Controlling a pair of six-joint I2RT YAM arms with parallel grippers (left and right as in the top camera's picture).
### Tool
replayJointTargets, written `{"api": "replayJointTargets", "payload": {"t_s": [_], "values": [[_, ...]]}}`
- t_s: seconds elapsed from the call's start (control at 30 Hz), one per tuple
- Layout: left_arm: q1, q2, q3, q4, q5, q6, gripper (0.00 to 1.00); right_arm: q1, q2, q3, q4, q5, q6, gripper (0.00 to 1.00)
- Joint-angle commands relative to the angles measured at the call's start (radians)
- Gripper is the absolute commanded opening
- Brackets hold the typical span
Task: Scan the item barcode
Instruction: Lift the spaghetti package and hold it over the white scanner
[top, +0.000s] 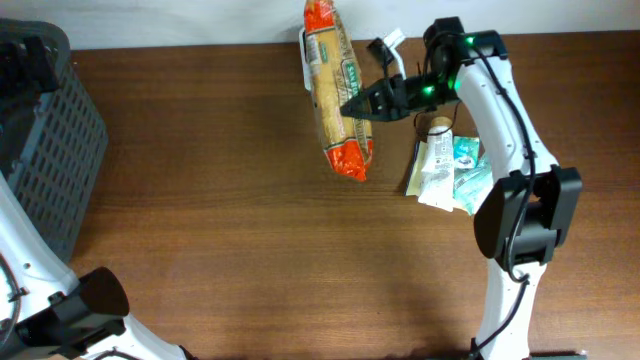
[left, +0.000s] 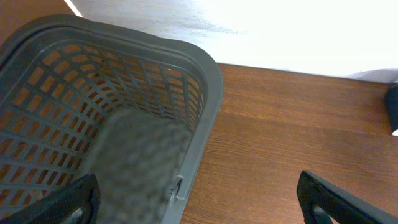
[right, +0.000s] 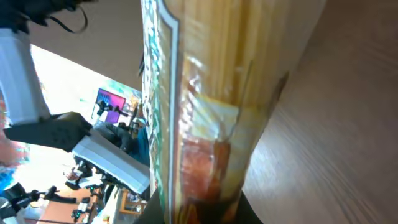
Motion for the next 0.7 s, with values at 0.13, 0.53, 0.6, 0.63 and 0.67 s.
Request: {"api": "replayJointTargets", "payload": {"t_s": [0.13,0.53,0.6,0.63,0.67], "values": [[0.002,-0.008,0.012,0.002,0.011,0.015,0.99,0.030,-0.063,0.161,0.340,0.137,0.274,0.04],[0.002,-0.008,0.012,0.002,0.011,0.015,0.99,0.313,0.238,0.159,0.851,2.133,0.078,0.04],[0.002,-0.008,0.012,0.002,0.011,0.015,0.99,0.316,0.251,0.159,0.851,2.132,0.079,0.04],[0.002,-0.008,0.012,0.002,0.011,0.015,0.99,0.320,0.251,0.159,0.855,2.132,0.079,0.04],[0.002,-0.008,0.012,0.002,0.010,0.015,0.99,0.322,0.251,0.159,0.858,2.132,0.079,0.04]]}}
